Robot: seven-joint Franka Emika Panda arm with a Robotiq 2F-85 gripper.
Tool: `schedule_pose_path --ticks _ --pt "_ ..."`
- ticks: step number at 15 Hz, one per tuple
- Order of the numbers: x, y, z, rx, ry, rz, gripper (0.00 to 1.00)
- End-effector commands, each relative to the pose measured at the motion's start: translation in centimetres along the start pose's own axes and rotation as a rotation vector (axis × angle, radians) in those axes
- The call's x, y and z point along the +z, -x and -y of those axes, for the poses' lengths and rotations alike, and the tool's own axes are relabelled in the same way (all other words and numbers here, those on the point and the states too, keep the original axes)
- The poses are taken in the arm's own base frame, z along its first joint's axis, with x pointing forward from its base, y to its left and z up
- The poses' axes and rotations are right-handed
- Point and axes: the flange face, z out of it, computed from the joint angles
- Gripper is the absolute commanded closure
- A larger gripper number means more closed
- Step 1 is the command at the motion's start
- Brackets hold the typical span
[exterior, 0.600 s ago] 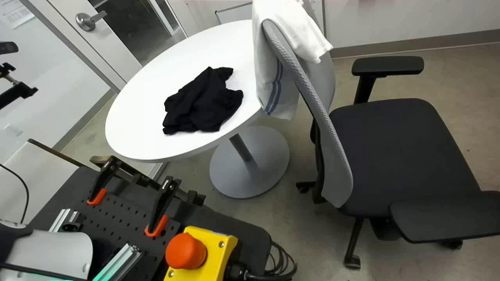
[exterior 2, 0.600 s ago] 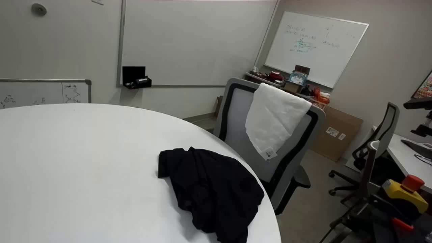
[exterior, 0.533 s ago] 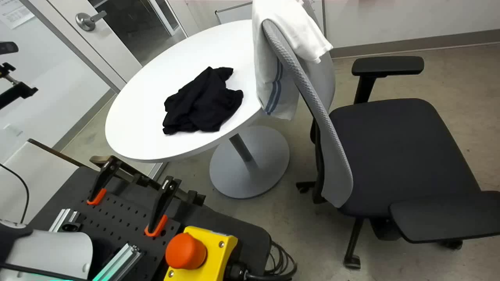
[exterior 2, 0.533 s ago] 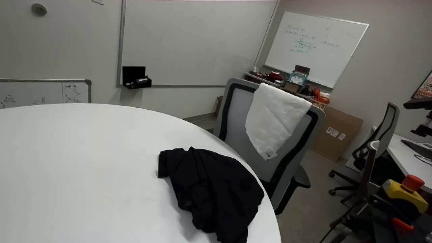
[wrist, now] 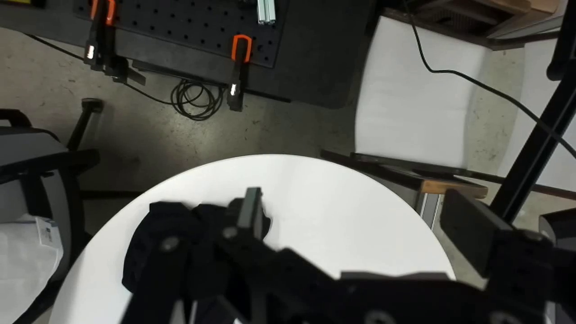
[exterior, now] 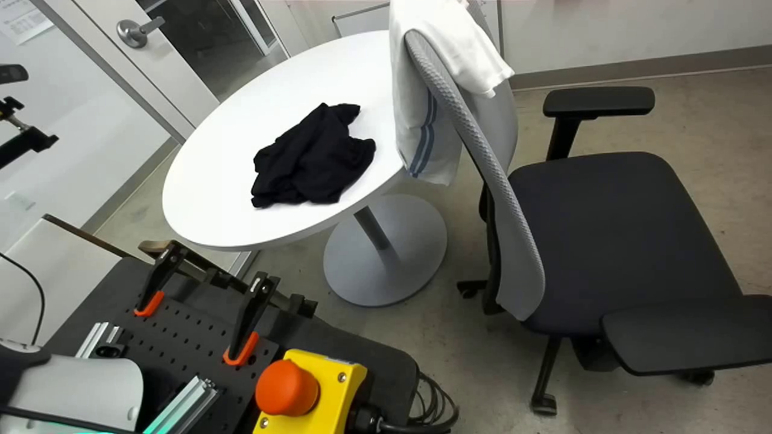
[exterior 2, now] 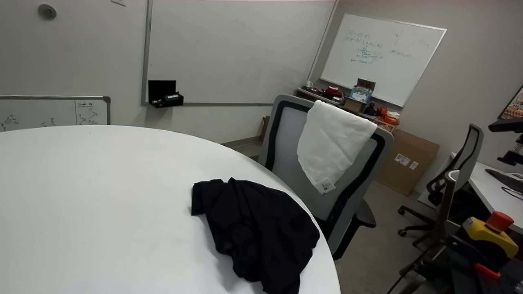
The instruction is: Remove the towel from the backrest of the grey chair and place it on the table
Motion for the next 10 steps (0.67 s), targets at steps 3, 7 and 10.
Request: schedule_pose_path --ticks 3,7,10 --pt "-1.3 -1.1 -3.6 0.101 -0.034 -0.041 0.00" --pt "-3.1 -2.4 -10.9 0.267 -0.039 -0.144 0.00" --pt "-3.7 -3.0 -17.4 0.414 -0.004 -0.210 0.00"
